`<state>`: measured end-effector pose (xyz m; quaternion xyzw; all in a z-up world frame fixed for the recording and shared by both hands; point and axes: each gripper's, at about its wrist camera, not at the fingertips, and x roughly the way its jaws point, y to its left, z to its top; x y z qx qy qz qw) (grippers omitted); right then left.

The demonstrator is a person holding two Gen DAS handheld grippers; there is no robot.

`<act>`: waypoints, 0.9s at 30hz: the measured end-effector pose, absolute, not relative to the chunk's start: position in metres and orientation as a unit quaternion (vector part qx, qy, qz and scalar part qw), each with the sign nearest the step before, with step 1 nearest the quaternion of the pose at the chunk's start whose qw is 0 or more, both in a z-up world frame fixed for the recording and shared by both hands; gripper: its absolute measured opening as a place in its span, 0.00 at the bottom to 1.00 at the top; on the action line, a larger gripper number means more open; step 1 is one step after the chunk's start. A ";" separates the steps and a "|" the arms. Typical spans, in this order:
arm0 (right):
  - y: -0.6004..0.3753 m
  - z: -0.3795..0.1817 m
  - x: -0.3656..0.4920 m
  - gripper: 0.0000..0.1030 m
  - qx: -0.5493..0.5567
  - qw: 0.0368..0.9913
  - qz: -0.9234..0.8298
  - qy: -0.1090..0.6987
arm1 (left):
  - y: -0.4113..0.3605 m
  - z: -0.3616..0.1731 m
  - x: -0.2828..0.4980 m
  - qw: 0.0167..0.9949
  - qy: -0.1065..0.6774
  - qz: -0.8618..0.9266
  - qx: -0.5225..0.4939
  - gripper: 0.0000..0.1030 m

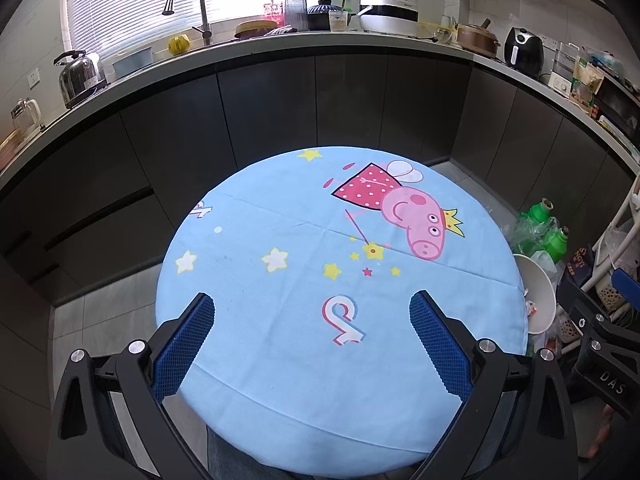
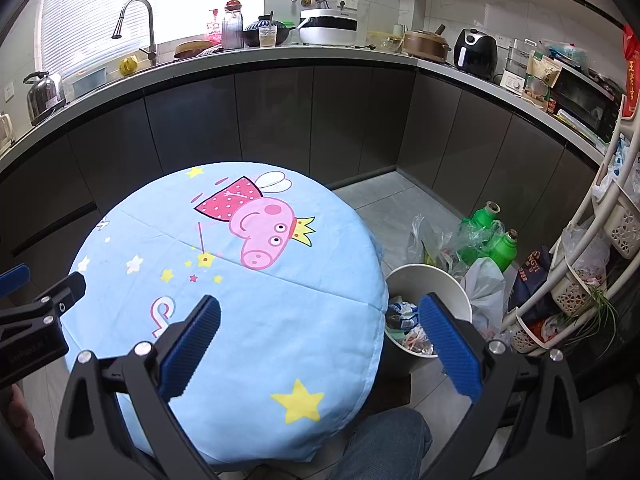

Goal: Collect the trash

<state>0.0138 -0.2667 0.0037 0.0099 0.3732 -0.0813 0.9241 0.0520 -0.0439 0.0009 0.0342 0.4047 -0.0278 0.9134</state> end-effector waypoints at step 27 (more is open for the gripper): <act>-0.266 0.004 0.014 0.97 0.010 0.924 -0.082 0.373 | -0.042 0.000 0.055 0.912 0.407 -0.031 0.031 0.92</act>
